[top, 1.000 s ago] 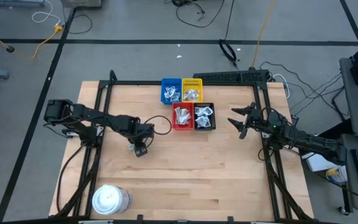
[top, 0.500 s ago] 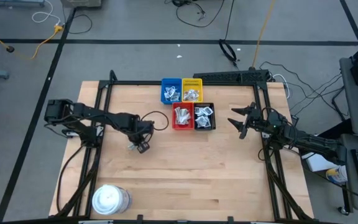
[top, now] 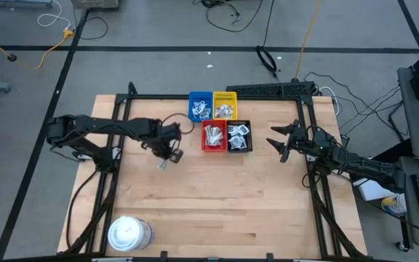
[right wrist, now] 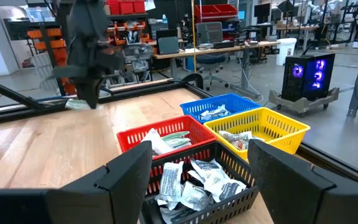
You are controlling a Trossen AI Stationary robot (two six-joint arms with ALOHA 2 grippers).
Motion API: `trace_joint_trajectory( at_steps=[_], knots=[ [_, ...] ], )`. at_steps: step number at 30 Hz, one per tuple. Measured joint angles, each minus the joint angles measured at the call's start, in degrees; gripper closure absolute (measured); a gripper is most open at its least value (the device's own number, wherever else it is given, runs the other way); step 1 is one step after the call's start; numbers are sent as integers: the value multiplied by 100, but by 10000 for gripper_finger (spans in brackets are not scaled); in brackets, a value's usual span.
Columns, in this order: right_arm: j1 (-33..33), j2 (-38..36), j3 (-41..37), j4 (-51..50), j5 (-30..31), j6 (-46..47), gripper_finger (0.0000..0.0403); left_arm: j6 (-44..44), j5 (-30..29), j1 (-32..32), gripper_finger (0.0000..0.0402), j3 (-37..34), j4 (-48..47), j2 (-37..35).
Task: Pick & Place First Aid Supplies
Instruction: Put the bandage pack into the red bin
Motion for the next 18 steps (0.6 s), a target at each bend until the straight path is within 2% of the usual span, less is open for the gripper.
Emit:
trace_joint_trajectory(
  at_steps=[5, 14, 18],
  knots=[
    [0, 0, 1, 0, -2, 2, 140, -560, 42, 224, 399, 419, -125, 0],
    [0, 0, 0, 0, -1, 2, 140, -1226, 72, 576, 400, 970, -1006, -2],
    [0, 0, 1, 0, 0, 2, 140, -1364, 71, 663, 400, 1182, -1026, 246]
  ],
)
